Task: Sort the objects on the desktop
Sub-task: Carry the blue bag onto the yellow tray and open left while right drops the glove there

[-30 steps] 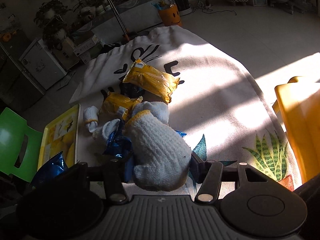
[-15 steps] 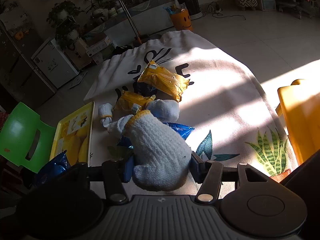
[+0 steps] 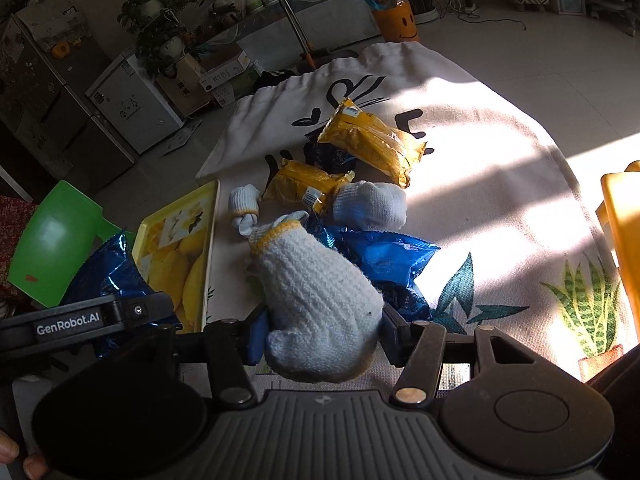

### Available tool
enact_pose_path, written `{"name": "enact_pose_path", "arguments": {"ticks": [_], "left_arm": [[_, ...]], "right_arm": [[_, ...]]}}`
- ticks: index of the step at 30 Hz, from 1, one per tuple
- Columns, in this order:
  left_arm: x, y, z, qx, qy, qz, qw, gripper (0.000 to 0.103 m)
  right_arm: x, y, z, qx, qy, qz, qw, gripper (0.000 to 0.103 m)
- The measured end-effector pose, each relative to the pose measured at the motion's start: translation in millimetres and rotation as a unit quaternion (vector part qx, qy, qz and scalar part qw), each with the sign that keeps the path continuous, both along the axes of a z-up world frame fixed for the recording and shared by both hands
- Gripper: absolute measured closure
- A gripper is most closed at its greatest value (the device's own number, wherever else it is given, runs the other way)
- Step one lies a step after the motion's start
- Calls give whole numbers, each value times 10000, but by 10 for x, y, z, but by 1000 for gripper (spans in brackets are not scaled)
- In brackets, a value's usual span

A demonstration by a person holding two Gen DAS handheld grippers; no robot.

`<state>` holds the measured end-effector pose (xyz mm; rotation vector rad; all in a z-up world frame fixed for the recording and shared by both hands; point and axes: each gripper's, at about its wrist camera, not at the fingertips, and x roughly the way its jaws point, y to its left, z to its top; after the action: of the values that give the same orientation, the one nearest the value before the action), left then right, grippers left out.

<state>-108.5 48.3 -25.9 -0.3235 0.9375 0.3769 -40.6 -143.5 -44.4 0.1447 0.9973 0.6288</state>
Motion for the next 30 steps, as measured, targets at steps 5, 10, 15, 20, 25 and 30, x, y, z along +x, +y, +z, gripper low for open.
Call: {"name": "enact_pose_path", "arguments": {"ticks": [5,10,15,20,25,30], "left_arm": [[131,388,44,4,-15,453,9990,29],[256,745,44,47,104,877,9961,29],[365,1089,53,102,160,1239,9921,29],[477,1439,-14,27,315,1700,9849,29],[564,1766,-117,-212,427,2143,9756,29],[704,1952,-207,-255,549,2256,9723,29]], "right_arm": [[-37,366,-118,220,223,496,9983,47],[-64,779,-164,362,284,933,9946,47],[-39,1198,-197,500,272,1318,9896,47],[17,1555,-302,467,344,1545,9863,47],[87,1840,-434,467,495,1650,9839,47],[175,2076,-566,486,649,1629,9833,47]]}}
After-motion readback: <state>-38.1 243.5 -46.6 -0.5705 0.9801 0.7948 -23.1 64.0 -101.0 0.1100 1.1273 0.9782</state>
